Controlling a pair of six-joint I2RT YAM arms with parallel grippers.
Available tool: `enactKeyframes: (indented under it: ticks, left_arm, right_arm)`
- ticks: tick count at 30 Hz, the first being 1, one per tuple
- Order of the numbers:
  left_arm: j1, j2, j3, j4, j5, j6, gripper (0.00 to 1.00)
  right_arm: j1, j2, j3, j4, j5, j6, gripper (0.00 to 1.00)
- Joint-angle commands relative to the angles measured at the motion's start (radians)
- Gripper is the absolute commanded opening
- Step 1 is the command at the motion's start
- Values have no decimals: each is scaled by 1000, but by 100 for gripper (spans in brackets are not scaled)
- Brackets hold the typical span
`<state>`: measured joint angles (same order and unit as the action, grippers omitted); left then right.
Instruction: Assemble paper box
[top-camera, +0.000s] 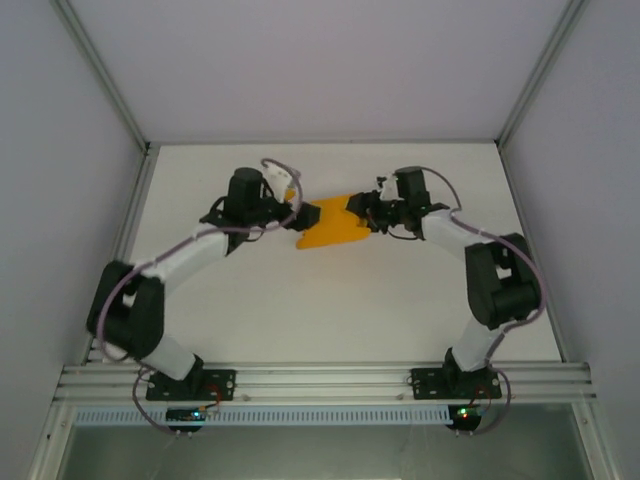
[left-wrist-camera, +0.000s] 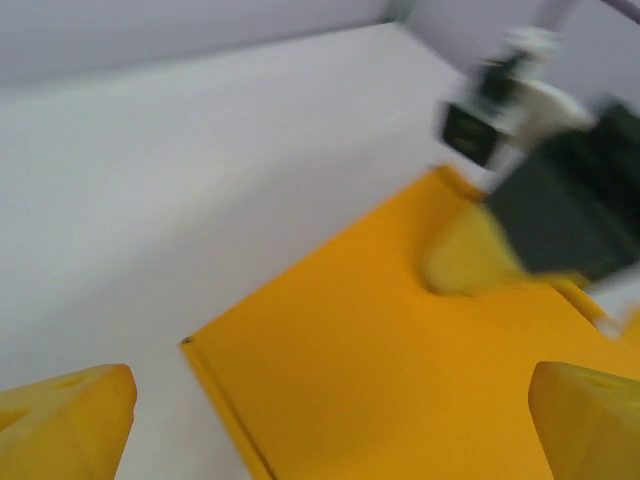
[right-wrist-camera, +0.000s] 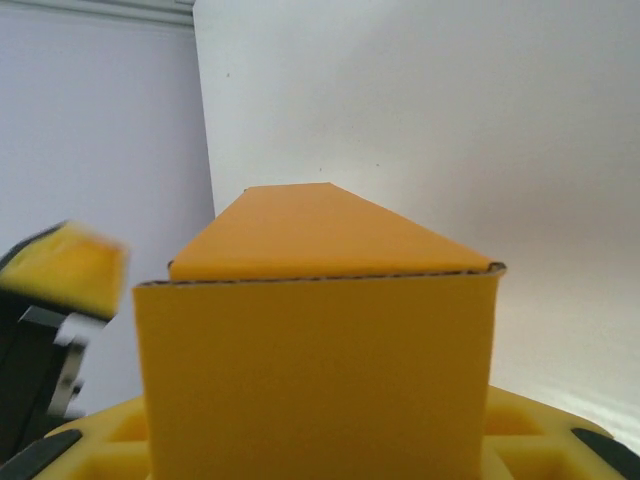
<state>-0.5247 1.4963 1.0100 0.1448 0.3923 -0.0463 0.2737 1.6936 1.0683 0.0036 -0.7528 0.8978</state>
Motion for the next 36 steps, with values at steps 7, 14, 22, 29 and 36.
enactKeyframes:
  ticks: [7,14,22,29,36]
  left_arm:
    - [-225,-134,-19,-306,-224,780,100]
    - [-302,-89,-9,-237,-371,908,100]
    - [-313,-51,-42,-60,-410,874,100]
    - [-321,13,-22,-27,-447,884,100]
    - [-333,67,-10,80,-560,889,86]
  right_arm:
    - [-117,-95,9,-407,-255,166,33]
    - [-125,-104,47,-498,-277,201,34]
    - [-112,-104,-46,-199,-279,467,34]
    - [-85,-84,-5,-180,-266,488,37]
    - [-69,-72,3,-158,-274,505,38]
